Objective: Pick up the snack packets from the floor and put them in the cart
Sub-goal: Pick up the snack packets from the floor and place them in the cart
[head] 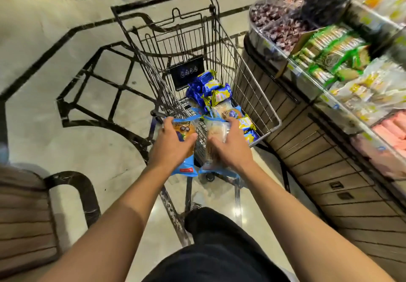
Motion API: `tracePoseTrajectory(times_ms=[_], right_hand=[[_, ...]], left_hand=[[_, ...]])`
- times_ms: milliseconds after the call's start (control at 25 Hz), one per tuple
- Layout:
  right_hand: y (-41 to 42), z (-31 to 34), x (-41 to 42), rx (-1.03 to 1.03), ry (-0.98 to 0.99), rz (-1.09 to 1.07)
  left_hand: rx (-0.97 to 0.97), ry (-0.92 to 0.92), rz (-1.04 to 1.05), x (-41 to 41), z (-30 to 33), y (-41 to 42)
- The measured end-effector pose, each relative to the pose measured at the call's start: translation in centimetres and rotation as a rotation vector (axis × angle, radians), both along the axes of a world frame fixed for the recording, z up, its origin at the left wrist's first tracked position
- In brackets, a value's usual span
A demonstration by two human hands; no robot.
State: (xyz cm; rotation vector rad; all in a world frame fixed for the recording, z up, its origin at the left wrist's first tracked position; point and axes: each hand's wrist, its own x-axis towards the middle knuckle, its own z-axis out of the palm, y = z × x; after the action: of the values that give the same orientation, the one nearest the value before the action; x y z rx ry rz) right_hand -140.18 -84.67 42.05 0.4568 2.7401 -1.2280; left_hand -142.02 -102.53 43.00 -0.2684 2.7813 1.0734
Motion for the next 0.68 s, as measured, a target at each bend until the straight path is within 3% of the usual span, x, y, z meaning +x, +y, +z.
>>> tracePoseTrajectory(times_ms=[400,680], right_hand=[[-4.4,0.6,-16.1,-0.015,0.066,0.014],[-8.2,-0.3,-23.3,0.046,0.042,-0.13]], left_hand=[[0.012,-0.024,0.011,-15.6,-0.2,-3.4],[0.016,-0.026,-0.153,-25.9,-0.9,-7.3]])
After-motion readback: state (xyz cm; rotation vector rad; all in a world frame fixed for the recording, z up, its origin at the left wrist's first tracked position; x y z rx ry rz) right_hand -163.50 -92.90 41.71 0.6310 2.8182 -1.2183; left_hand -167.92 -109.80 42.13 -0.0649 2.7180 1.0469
